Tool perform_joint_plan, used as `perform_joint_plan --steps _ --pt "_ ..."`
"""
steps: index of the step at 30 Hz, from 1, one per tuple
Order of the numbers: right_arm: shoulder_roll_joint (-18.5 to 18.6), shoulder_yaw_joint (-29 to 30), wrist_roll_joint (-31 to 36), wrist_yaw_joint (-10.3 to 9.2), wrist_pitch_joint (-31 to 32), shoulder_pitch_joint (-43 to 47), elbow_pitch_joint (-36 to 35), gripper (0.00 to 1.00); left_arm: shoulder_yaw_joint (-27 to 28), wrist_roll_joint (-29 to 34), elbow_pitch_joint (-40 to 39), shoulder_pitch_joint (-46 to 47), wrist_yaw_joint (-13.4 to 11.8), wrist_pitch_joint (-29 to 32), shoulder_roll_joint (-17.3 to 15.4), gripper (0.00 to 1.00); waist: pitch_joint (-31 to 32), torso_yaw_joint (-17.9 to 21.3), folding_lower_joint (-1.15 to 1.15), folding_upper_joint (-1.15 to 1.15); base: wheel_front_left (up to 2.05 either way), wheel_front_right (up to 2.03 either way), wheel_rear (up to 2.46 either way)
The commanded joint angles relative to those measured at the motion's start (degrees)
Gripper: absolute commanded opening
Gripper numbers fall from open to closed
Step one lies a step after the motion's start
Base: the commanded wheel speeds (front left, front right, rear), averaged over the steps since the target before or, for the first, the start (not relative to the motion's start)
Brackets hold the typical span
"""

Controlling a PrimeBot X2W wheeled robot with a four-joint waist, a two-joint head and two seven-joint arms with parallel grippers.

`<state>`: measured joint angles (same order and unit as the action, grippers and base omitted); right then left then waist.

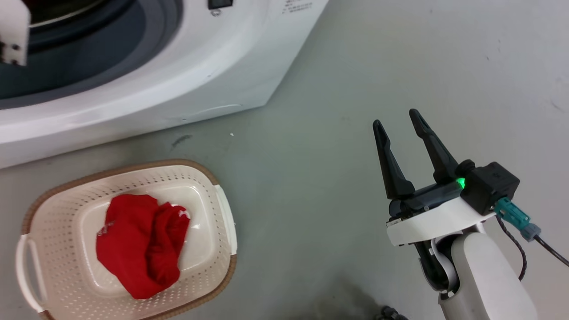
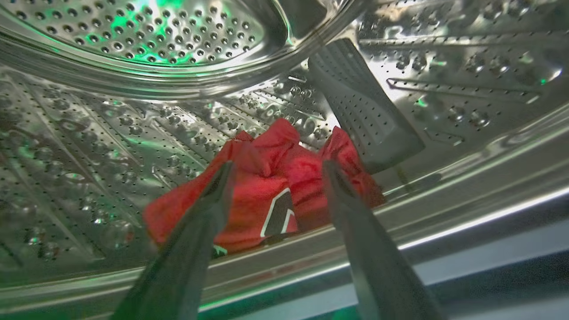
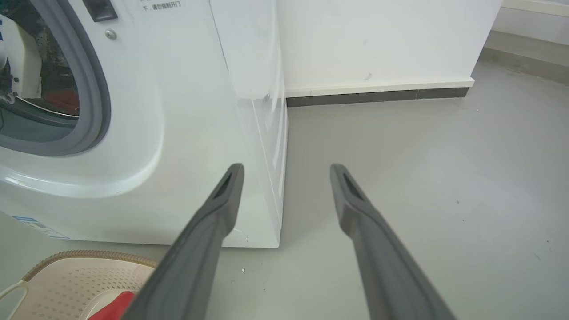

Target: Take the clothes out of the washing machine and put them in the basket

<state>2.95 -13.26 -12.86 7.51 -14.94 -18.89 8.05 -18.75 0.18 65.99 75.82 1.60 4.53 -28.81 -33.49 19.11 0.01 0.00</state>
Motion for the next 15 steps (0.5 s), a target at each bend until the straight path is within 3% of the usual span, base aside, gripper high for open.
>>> perform_joint_plan --steps 1,15 --pt "-0.14 -0.27 -0.69 -0.04 -0.31 -1.17 -0.32 1.00 -0.45 0.52 0.23 1.58 0.43 0.83 -0.99 1.00 -3.04 2.49 -0.01 0.00 0.00 0.00 0.00" --pt "-0.15 -2.51 -3.52 -0.04 -0.29 -2.83 -1.88 1.00 -4.81 4.15 3.06 15.72 4.43 19.06 -10.00 1.00 -10.15 6.29 -0.01 0.00 0.00 0.00 0.00"
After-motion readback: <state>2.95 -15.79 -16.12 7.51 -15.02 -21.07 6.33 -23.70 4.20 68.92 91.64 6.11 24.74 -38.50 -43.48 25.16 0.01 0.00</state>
